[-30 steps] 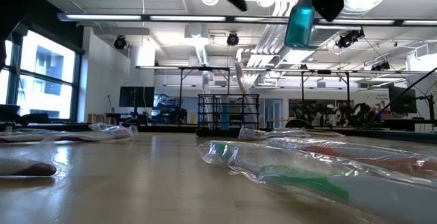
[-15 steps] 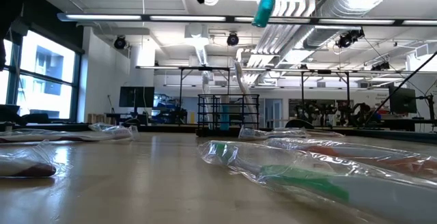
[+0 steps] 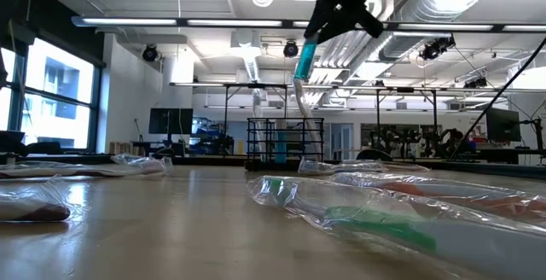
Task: Pick & Place toothbrushing station
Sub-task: Put the blue mouthwash into the mesh organizer
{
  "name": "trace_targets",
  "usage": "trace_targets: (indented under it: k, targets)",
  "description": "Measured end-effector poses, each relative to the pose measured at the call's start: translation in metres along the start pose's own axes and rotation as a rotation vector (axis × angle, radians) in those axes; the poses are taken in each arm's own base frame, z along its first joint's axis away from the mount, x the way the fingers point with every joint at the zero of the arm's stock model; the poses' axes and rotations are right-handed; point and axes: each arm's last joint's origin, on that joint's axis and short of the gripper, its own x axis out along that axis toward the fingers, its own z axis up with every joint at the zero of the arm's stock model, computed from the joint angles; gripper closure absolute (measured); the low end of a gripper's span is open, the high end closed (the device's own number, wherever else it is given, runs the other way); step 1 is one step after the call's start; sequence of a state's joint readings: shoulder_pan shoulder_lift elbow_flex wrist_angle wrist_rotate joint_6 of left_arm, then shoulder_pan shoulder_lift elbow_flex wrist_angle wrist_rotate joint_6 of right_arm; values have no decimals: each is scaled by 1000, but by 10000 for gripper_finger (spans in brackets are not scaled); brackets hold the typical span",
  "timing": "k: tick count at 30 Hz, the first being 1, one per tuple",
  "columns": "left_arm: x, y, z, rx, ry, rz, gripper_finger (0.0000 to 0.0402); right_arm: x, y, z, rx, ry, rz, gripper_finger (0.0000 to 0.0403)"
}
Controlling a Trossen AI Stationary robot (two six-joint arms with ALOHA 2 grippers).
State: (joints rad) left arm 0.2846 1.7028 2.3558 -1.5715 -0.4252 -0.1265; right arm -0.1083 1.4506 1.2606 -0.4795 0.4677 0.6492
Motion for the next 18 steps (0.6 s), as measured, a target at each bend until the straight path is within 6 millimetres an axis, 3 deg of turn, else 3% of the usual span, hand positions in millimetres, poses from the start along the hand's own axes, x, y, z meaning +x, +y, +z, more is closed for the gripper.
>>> trace_targets:
  k: [11, 18]
  targets:
    - [2, 41, -3, -37, 14, 89, 181, 41, 9, -12, 88, -28, -61, 314]
    - [18, 46, -9, -14, 87, 90, 181, 58, 9, -21, 58, -32, -130, 314]
